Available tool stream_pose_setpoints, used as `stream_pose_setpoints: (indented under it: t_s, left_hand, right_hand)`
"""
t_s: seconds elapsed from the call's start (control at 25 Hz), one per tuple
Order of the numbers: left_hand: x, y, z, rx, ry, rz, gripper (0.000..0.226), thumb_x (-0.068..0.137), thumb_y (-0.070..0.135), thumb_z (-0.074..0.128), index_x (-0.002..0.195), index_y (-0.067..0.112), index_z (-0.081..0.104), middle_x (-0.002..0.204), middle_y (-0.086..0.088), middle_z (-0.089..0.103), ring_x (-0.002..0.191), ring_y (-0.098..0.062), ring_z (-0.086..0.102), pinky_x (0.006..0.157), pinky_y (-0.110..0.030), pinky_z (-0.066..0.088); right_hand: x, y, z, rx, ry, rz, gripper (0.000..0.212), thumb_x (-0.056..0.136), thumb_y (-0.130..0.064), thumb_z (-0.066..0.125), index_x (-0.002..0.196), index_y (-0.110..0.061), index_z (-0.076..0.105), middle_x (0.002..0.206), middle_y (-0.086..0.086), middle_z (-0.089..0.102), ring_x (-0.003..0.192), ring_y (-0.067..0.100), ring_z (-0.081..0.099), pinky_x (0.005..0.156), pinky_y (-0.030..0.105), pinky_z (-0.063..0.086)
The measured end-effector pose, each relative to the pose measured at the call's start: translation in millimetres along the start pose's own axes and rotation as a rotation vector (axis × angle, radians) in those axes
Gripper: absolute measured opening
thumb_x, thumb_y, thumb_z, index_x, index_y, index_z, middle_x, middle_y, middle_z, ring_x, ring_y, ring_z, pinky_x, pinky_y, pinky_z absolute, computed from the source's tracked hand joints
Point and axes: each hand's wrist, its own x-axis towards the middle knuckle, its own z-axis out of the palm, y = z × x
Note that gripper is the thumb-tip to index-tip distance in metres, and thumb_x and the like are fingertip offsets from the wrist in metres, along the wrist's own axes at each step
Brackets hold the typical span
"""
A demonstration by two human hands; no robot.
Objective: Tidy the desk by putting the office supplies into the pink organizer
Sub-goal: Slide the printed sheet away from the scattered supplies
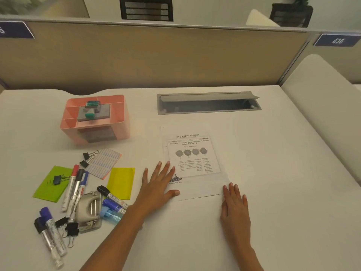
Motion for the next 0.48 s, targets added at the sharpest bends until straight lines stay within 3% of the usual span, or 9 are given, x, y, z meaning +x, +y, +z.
stream_pose_setpoints:
  t_s: [0.08,0.16,0.2,0.28,0.36,0.48]
  left_hand:
    - [0,3,-3,0.019,-0.016,0.002,0.095,0.064,0.083,-0.009,0.146,0.034,-0.012,0.153,0.010,-0.024,0.139,-0.017,-0.027,0.111,-0.053,-0.014]
    - [1,3,-5,0.002,-0.024,-0.014,0.089,0.072,0.080,0.002,0.147,0.033,-0.009,0.153,0.009,-0.021,0.141,-0.019,-0.024,0.112,-0.054,-0.013]
    - [1,3,-4,0.007,-0.006,-0.018,0.086,0.076,0.077,0.008,0.148,0.031,-0.003,0.155,0.007,-0.015,0.142,-0.021,-0.018,0.112,-0.056,-0.009]
    - [-2,5,-7,0.016,0.005,-0.038,0.082,0.080,0.073,0.010,0.146,0.028,0.023,0.156,0.000,0.016,0.144,-0.026,0.011,0.110,-0.061,0.011]
    - [-3,8,-7,-0.040,-0.007,-0.035,0.072,0.085,0.069,0.019,0.139,0.025,0.036,0.144,-0.002,0.044,0.134,-0.026,0.038,0.102,-0.060,0.033]
    - [-9,0,-19,-0.178,0.051,-0.065,0.082,0.079,0.075,0.040,0.144,0.029,0.022,0.145,-0.002,0.040,0.133,-0.023,0.039,0.105,-0.051,0.035]
  right_hand:
    - [3,-16,-6,0.098,0.058,0.023,0.052,0.096,-0.031,0.024,0.140,-0.016,0.048,0.152,0.003,0.037,0.144,0.011,0.024,0.120,0.033,0.009]
    - [13,-55,-15,0.235,0.153,0.041,0.040,0.101,-0.031,0.039,0.135,-0.017,0.053,0.150,0.001,0.040,0.142,0.009,0.027,0.118,0.036,0.024]
    - [21,-82,-19,0.307,0.193,0.042,0.037,0.099,-0.028,0.046,0.132,-0.016,0.057,0.146,0.001,0.045,0.138,0.010,0.034,0.112,0.039,0.036]
    - [39,-141,-22,0.441,0.222,-0.004,0.033,0.093,-0.023,0.055,0.124,-0.014,0.063,0.135,-0.001,0.056,0.128,0.010,0.046,0.099,0.033,0.048]
    - [55,-198,-14,0.534,0.179,-0.071,0.030,0.092,-0.022,0.061,0.120,-0.015,0.065,0.127,-0.002,0.062,0.121,0.010,0.051,0.099,0.015,0.042]
    - [72,-265,-2,0.569,0.056,-0.108,0.031,0.091,-0.029,0.061,0.122,-0.024,0.064,0.127,-0.008,0.061,0.118,-0.002,0.048,0.097,0.007,0.035]
